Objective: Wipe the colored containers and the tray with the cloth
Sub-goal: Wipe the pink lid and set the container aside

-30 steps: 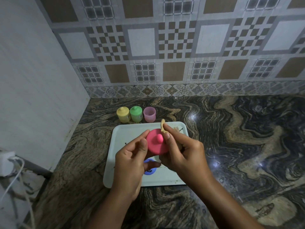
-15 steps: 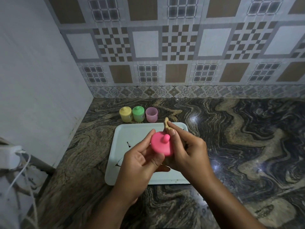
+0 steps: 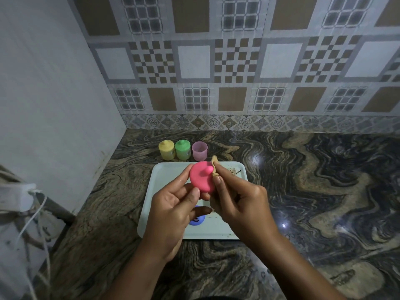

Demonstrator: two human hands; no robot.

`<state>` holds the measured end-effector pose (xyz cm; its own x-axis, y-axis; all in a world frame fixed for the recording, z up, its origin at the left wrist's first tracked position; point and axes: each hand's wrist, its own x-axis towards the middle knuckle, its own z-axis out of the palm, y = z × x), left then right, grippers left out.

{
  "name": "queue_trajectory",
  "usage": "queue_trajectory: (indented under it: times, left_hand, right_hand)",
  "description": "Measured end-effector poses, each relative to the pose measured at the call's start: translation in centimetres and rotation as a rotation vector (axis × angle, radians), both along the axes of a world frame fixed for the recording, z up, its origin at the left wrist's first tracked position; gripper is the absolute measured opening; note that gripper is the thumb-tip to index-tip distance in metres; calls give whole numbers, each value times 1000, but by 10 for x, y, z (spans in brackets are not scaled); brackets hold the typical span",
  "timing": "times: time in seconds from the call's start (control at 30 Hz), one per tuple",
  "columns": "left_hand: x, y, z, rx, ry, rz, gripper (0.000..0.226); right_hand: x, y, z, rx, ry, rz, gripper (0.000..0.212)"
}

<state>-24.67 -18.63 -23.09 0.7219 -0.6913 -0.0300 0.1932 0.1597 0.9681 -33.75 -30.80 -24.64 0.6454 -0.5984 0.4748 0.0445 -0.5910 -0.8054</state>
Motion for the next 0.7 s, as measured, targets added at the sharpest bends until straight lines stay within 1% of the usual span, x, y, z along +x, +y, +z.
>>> queue_trajectory:
  times: [0.07, 0.17, 0.3, 0.4, 0.43, 0.5, 0.57, 0.6, 0.63, 0.7]
  left_hand:
    - [-2, 0, 3, 1, 25, -28, 43]
    - [-2, -1, 3, 6, 28, 13, 41]
    - [-1, 1, -3, 20, 96, -7, 42]
    - [-1, -1, -8, 19, 141, 101, 39]
    - [-1, -2, -9, 14, 137, 107, 38]
    - [-3, -4, -9, 25, 91, 57, 46]
    - [-3, -5, -10, 44, 43, 38, 55]
    - [-2, -4, -10, 41, 51, 50, 54]
    - [0, -2, -9, 32, 71, 52, 50]
    - [5, 3, -9, 32, 102, -11, 41]
  right_hand:
    - [1, -1, 0, 11, 30, 13, 32]
    - [-1, 1, -1, 40, 22, 37, 31]
    - [2, -5, -1, 192, 13, 28, 27]
    - [6, -9, -1, 245, 35, 44, 27]
    - [6, -7, -1, 246, 43, 44, 27]
    - [5, -4, -2, 281, 53, 62, 27]
    - [3, 1, -3, 338, 52, 129, 28]
    - [1, 3, -3, 324, 46, 147, 30]
    - [0, 5, -2, 266, 40, 138, 32]
    - [-2, 4, -3, 190, 33, 117, 32]
